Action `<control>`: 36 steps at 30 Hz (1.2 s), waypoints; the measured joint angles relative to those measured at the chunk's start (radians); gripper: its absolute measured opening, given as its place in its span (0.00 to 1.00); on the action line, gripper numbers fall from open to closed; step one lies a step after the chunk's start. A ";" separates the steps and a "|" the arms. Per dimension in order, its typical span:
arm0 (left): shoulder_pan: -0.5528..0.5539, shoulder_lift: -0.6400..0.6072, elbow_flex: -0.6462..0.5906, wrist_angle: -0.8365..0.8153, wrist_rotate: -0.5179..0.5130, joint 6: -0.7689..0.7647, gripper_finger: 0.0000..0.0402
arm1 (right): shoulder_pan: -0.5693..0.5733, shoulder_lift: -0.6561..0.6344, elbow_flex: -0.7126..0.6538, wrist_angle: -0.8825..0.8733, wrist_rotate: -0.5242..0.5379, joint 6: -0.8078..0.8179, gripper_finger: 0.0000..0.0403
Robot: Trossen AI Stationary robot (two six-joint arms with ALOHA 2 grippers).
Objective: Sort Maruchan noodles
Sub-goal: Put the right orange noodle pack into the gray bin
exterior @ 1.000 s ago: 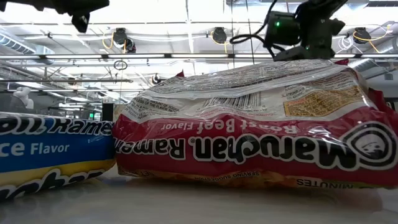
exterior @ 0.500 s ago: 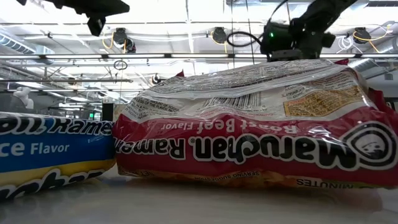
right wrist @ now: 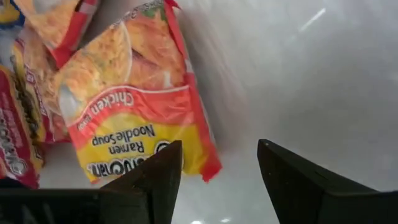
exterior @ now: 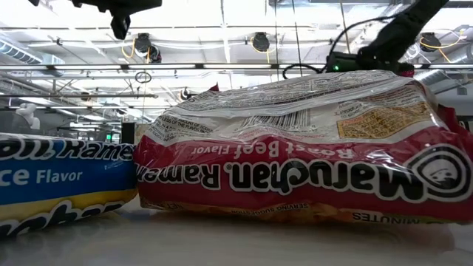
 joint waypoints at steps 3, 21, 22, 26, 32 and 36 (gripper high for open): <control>0.000 0.000 0.000 0.019 0.000 -0.018 0.01 | -0.003 0.000 -0.055 0.094 -0.034 0.082 0.50; 0.000 0.000 0.000 0.037 -0.051 -0.020 0.01 | -0.002 0.010 -0.100 0.188 -0.030 0.133 0.29; 0.000 0.000 0.000 0.037 -0.051 -0.020 0.01 | -0.002 0.012 -0.100 0.187 -0.030 0.132 0.26; 0.000 0.000 0.000 0.037 -0.051 -0.020 0.01 | -0.002 0.028 -0.100 0.192 -0.038 0.115 0.12; 0.000 0.000 0.000 0.037 -0.051 -0.020 0.01 | -0.002 0.037 -0.100 0.206 -0.034 0.110 0.01; 0.000 0.000 0.000 0.037 -0.051 -0.020 0.01 | -0.002 0.037 -0.100 0.231 -0.033 0.130 0.00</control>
